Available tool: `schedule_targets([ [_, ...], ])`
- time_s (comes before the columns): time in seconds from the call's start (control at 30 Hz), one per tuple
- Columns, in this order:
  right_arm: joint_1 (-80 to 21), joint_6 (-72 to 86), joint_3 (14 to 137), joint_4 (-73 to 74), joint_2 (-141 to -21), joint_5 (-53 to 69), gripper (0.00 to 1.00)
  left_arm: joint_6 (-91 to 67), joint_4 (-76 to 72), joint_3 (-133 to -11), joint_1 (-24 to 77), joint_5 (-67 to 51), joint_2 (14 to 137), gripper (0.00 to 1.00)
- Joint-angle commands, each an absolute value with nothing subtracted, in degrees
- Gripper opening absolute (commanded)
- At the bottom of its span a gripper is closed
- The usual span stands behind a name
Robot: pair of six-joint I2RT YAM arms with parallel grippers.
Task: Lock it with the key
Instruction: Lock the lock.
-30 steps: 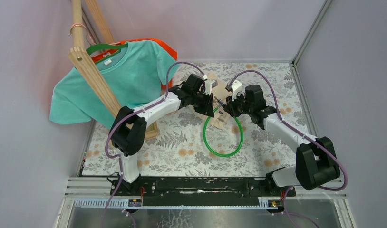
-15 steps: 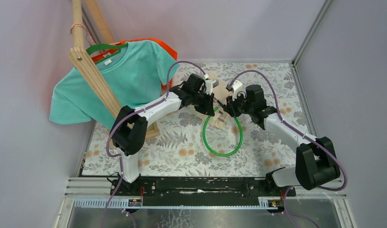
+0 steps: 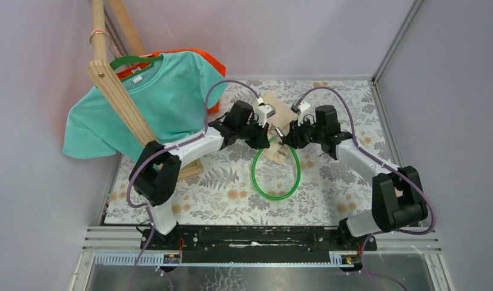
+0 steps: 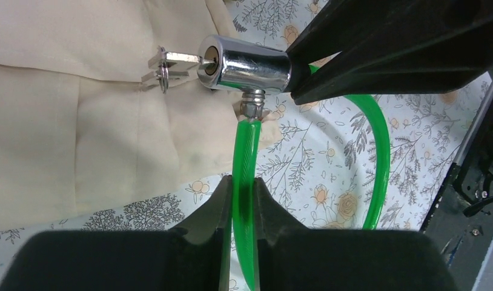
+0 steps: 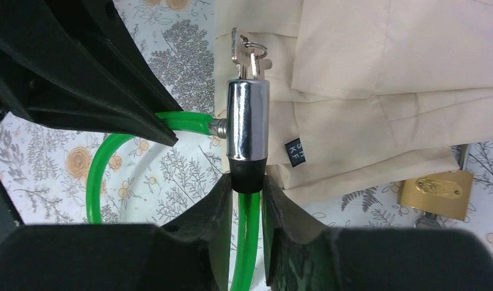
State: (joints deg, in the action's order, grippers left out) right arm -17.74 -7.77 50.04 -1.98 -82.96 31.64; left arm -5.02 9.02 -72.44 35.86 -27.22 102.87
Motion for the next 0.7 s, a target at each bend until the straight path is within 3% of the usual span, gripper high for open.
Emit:
schedule_targets([
  [0.0,-18.34,-4.37,52.64,-0.88,-84.07,41.82,0.18,-2.53,-6.09,-71.78,35.94,-29.64,99.63,0.00],
  [0.67,-16.86,-4.31,52.44,-1.07,-85.42,52.55,0.36,0.29,-10.98,-65.46,35.87,-34.13,95.28,0.01],
])
